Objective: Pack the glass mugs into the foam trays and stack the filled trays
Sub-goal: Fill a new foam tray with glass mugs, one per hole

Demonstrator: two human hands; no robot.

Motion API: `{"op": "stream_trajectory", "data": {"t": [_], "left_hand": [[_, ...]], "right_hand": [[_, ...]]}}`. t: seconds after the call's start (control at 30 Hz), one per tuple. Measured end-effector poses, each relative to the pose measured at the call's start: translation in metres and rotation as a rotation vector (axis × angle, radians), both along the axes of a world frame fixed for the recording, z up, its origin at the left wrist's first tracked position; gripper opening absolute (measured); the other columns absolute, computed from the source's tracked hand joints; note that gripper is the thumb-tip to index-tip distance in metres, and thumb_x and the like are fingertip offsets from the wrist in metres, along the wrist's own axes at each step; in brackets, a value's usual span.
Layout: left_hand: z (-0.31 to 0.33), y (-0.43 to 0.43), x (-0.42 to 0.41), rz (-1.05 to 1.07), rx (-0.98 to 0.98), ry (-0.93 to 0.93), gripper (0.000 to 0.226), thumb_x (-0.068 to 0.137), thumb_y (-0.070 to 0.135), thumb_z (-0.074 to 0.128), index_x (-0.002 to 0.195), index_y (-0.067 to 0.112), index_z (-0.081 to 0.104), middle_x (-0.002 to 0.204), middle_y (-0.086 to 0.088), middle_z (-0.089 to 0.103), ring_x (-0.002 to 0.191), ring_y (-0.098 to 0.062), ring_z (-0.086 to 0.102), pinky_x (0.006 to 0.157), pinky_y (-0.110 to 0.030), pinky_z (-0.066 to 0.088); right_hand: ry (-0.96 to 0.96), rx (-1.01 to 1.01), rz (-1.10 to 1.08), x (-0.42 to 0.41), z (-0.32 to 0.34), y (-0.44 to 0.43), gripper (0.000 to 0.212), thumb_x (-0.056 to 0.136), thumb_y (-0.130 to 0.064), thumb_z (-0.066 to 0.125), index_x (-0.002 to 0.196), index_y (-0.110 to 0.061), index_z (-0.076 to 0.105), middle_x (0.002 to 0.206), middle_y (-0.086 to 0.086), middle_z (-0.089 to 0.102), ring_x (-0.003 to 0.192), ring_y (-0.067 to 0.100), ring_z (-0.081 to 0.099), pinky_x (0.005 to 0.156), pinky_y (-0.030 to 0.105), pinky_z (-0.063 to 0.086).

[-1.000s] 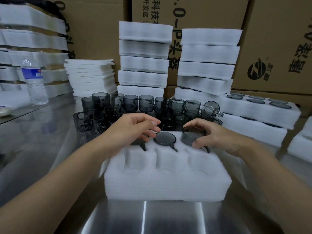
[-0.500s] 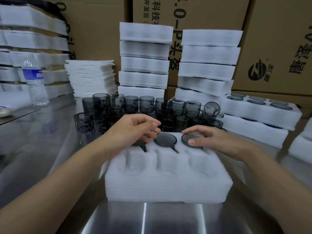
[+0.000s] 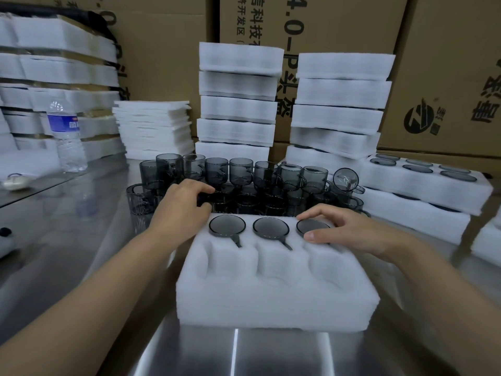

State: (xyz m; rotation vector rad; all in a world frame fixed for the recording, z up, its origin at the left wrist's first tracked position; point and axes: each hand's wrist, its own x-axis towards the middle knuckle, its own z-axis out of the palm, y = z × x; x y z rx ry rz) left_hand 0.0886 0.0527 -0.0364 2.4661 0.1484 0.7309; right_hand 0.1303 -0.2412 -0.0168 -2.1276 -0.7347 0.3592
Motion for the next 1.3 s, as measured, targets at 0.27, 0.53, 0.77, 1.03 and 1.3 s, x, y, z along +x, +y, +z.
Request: {"op": "stream_trajectory", "data": {"t": [0.27, 0.53, 0.77, 1.03, 1.3], "left_hand": [[-0.011, 0.017, 0.006, -0.045, 0.204, 0.17, 0.053, 0.091, -0.002, 0.042, 0.139, 0.019, 0.048, 0.15, 0.0, 0.039, 0.138, -0.023, 0.031, 0.111, -0.044, 0.03], [-0.011, 0.015, 0.003, -0.027, 0.344, 0.071, 0.027, 0.092, 0.031, 0.058, 0.118, 0.027, 0.057, 0.137, 0.007, 0.047, 0.129, -0.02, 0.03, 0.098, -0.037, 0.026], [-0.015, 0.01, 0.004, -0.085, 0.378, 0.07, 0.031, 0.093, 0.034, 0.057, 0.122, 0.026, 0.062, 0.152, 0.004, 0.032, 0.136, -0.02, 0.019, 0.105, -0.041, 0.021], [-0.014, 0.011, 0.01, -0.202, 0.279, -0.091, 0.014, 0.09, 0.015, 0.062, 0.102, 0.013, 0.07, 0.147, 0.001, 0.041, 0.134, -0.019, 0.023, 0.111, -0.034, 0.021], [0.005, -0.001, 0.001, -0.212, 0.017, -0.202, 0.012, 0.093, 0.018, 0.058, 0.099, 0.027, 0.064, 0.143, 0.015, 0.039, 0.115, -0.015, 0.054, 0.09, -0.024, 0.043]], "right_hand": [[0.023, -0.008, -0.012, -0.001, 0.0, 0.0, 0.039, 0.062, -0.054, 0.072, 0.1, -0.049, 0.064, 0.102, -0.025, 0.065, 0.093, -0.007, 0.061, 0.069, 0.007, 0.044], [-0.035, -0.068, -0.043, 0.003, 0.001, -0.003, 0.025, 0.077, -0.04, 0.076, 0.099, -0.046, 0.064, 0.112, -0.01, 0.062, 0.102, 0.005, 0.059, 0.085, 0.02, 0.045], [0.017, -0.107, -0.029, 0.001, 0.007, -0.008, 0.034, 0.062, -0.05, 0.072, 0.095, -0.048, 0.064, 0.107, -0.013, 0.061, 0.093, -0.001, 0.061, 0.079, 0.02, 0.04], [0.062, -0.128, -0.033, -0.003, 0.01, -0.008, 0.038, 0.061, -0.052, 0.072, 0.098, -0.048, 0.063, 0.111, -0.012, 0.064, 0.101, 0.006, 0.062, 0.092, 0.027, 0.045], [0.094, -0.144, -0.029, -0.006, 0.015, -0.009, 0.043, 0.066, -0.052, 0.079, 0.104, -0.044, 0.063, 0.112, -0.012, 0.065, 0.099, 0.002, 0.063, 0.089, 0.023, 0.045]]}}
